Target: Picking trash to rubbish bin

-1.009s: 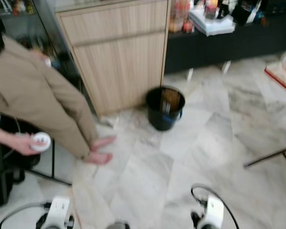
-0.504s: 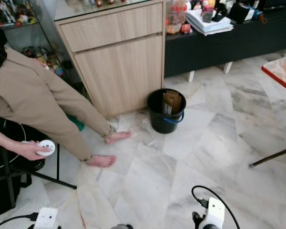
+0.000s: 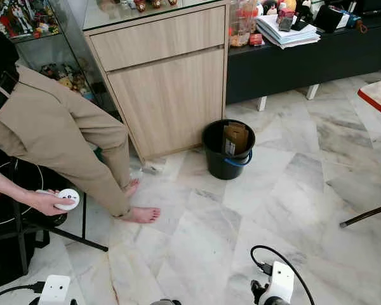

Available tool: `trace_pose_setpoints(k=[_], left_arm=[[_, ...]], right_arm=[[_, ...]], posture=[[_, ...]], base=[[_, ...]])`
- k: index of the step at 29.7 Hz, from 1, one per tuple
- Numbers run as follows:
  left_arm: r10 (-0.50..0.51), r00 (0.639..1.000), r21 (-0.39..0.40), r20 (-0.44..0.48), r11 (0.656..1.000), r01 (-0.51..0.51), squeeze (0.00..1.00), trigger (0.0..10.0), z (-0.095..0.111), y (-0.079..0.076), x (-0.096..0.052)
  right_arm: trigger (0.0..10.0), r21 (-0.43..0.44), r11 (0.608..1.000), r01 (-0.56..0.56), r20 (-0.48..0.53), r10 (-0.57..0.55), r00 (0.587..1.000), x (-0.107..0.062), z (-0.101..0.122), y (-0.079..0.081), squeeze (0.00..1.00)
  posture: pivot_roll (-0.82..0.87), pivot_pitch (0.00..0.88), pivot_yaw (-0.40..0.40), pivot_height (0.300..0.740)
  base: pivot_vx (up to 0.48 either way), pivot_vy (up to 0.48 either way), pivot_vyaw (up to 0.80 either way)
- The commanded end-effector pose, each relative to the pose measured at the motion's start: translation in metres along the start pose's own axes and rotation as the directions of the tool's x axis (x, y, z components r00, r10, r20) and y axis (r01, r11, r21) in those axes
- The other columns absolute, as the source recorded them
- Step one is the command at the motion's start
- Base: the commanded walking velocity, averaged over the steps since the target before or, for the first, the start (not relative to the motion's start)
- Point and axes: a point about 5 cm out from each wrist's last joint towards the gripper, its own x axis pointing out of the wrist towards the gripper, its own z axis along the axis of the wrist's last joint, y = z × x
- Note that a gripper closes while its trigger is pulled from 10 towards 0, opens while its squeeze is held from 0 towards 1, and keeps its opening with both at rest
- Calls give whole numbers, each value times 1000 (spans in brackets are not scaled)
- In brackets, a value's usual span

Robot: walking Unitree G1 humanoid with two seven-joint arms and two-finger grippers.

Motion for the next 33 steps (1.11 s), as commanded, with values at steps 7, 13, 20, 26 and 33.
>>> trace_pose_setpoints(k=[7,13,20,26,33], left_arm=[[7,1000,24,-16,1000,-7,0,10000,-5,10,-2],[-5,1000,42,-5,999,5,0,10000,1,9,0],[-12,1000,44,-5,999,13,0,10000,4,4,2],[-17,1000,0,-2,1000,17,0,10000,6,-9,3],[-32,999,-101,-44,995,27,0,10000,-1,-30,0]], right_arm=[[10000,12,1000,6,-18,-6,1000,-2,-9,1,0],[10000,27,1000,13,-24,-12,1000,-2,-13,0,0],[10000,50,998,26,-16,-25,1000,-2,-12,-4,0],[10000,58,998,38,5,-38,999,-3,-8,-12,0],[10000,20,999,41,27,-41,999,-2,4,-20,0]], posture=[[213,166,144,740],[215,171,158,740],[185,170,158,740],[150,178,132,740],[81,154,71,740]], base=[[0,0,0],[0,0,0],[0,0,0],[0,0,0],[0,0,0]])
